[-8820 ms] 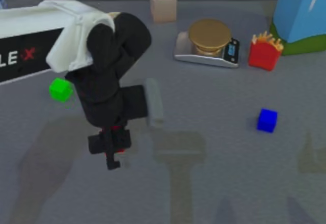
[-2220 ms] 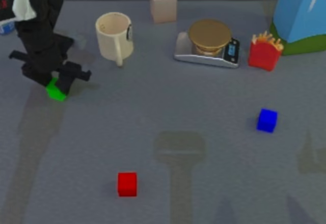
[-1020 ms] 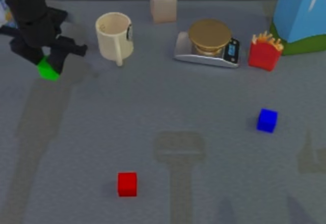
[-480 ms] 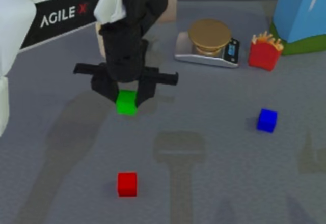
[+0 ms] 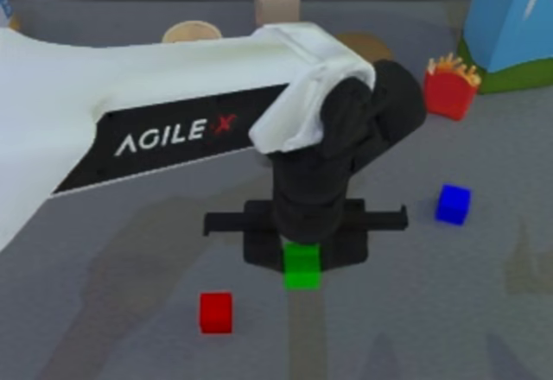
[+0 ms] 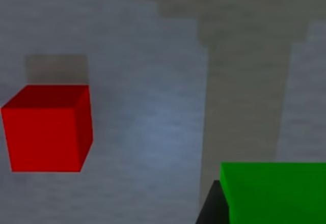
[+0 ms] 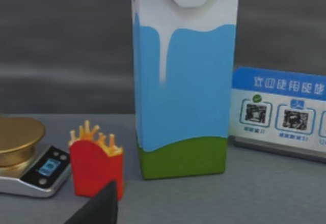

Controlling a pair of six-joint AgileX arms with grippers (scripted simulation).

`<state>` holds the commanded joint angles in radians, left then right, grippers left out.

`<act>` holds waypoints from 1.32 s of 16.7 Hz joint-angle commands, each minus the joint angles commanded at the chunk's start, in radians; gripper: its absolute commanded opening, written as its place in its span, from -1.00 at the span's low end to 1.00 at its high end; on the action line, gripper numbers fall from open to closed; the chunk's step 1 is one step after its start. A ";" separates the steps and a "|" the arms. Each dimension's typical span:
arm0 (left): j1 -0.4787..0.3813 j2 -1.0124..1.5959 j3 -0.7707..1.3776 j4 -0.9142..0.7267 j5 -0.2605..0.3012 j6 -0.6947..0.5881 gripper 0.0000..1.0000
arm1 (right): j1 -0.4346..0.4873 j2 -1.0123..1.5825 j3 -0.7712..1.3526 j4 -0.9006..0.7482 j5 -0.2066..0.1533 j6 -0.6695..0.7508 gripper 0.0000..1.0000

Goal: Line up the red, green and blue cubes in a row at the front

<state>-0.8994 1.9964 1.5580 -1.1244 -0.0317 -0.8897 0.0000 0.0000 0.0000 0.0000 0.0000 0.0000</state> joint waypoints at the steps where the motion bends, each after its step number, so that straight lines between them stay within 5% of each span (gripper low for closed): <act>1: -0.017 -0.012 -0.010 0.005 -0.002 -0.021 -1.00 | 0.000 0.000 0.000 0.000 0.000 0.000 1.00; 19: -0.022 0.065 -0.185 0.260 -0.003 -0.027 -1.00 | 0.000 0.000 0.000 0.000 0.000 0.000 1.00; 22: -0.022 0.065 -0.185 0.260 -0.003 -0.027 -0.55 | 0.000 0.000 0.000 0.000 0.000 0.000 1.00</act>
<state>-0.9218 2.0614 1.3731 -0.8639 -0.0350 -0.9168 0.0000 0.0000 0.0000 0.0000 0.0000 0.0000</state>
